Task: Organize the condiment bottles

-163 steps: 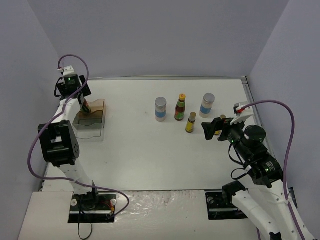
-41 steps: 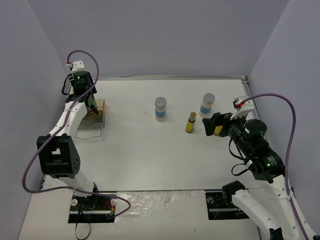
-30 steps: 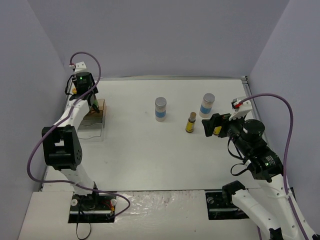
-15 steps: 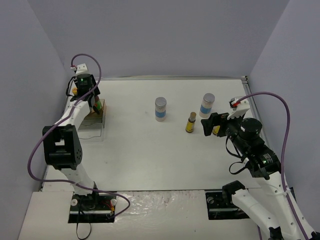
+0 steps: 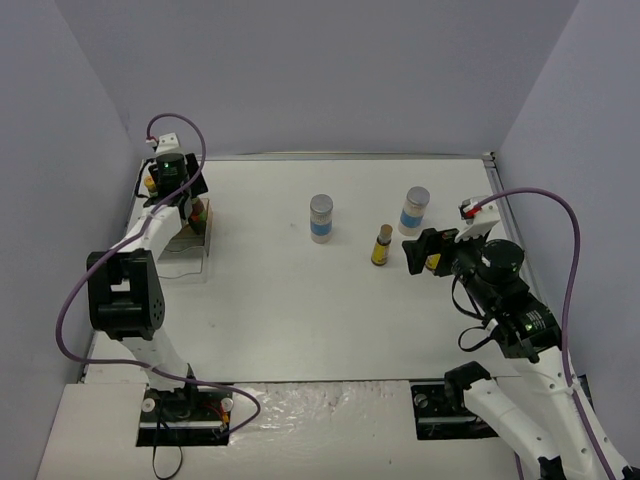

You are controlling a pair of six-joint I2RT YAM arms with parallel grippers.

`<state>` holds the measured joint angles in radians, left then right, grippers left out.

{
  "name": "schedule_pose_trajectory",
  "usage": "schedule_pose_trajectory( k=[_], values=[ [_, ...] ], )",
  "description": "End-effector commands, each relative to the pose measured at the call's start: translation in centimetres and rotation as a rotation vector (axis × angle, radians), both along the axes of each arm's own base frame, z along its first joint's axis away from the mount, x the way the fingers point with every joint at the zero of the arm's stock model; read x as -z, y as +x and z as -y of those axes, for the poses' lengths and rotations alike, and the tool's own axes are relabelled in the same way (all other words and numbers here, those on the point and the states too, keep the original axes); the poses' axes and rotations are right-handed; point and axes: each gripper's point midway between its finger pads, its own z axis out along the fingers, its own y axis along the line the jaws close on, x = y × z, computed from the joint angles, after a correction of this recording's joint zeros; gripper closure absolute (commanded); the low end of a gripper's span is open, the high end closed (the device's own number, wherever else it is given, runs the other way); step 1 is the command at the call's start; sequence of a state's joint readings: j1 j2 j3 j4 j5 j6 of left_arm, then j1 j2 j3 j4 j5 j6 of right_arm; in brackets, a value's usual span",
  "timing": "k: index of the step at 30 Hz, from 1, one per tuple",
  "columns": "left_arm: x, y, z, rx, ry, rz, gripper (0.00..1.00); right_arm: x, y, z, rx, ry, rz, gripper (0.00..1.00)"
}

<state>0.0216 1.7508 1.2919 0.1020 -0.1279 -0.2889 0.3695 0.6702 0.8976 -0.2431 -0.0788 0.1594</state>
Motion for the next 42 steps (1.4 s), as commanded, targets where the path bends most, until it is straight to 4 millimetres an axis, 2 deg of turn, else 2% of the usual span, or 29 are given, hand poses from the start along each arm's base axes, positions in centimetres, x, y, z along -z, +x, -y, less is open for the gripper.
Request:
schedule_pose_trajectory(
  k=[1,8,13,16,18,20,24,27,29,31,34,37,42],
  values=[
    [-7.8,0.8,0.2,0.011,0.007,0.220,0.39,-2.2,0.4,-0.6,-0.013,0.043,0.079,0.00],
    [-9.6,-1.0,1.7,0.063,0.000,0.201,0.19,-3.2,-0.1,-0.6,-0.026,0.058,0.105,0.00],
    [-12.6,-3.7,6.5,0.181,0.011,0.202,0.10,-3.9,-0.4,-0.5,-0.022,0.069,0.123,0.00],
    [-13.0,-6.6,10.9,0.293,0.014,0.164,0.09,-3.8,-0.5,-0.4,-0.020,0.075,0.123,0.00],
    [-12.9,-8.3,14.9,0.384,0.002,0.150,0.08,-3.7,-0.6,-0.5,-0.023,0.075,0.121,0.00],
    [-12.8,-9.5,16.8,0.423,-0.004,0.145,0.07,-3.6,-0.6,-0.5,-0.028,0.074,0.119,0.00],
    [-12.5,-11.9,23.6,0.546,-0.026,0.149,0.03,-3.5,-0.6,-0.5,-0.028,0.071,0.119,0.00],
    [-12.0,-12.2,27.0,0.585,-0.048,0.151,0.03,-3.5,-0.5,-0.6,-0.030,0.070,0.116,0.00],
    [-11.0,-11.6,28.8,0.598,-0.055,0.138,0.03,-3.4,-0.5,-0.7,-0.033,0.069,0.113,0.00],
    [-10.9,-10.9,30.5,0.605,-0.067,0.149,0.03,-3.5,-0.5,-0.7,-0.037,0.071,0.114,0.00],
    [-9.1,-9.8,32.9,0.620,-0.057,0.124,0.03,-3.4,-0.5,-0.8,-0.038,0.070,0.113,0.00],
    [-7.9,-8.7,34.2,0.608,-0.065,0.102,0.03,-3.6,-0.5,-0.7,-0.036,0.071,0.116,0.00],
    [-5.6,-7.0,35.0,0.559,-0.048,0.072,0.03,-3.7,-0.6,-0.6,-0.033,0.070,0.121,0.00]
  ],
)
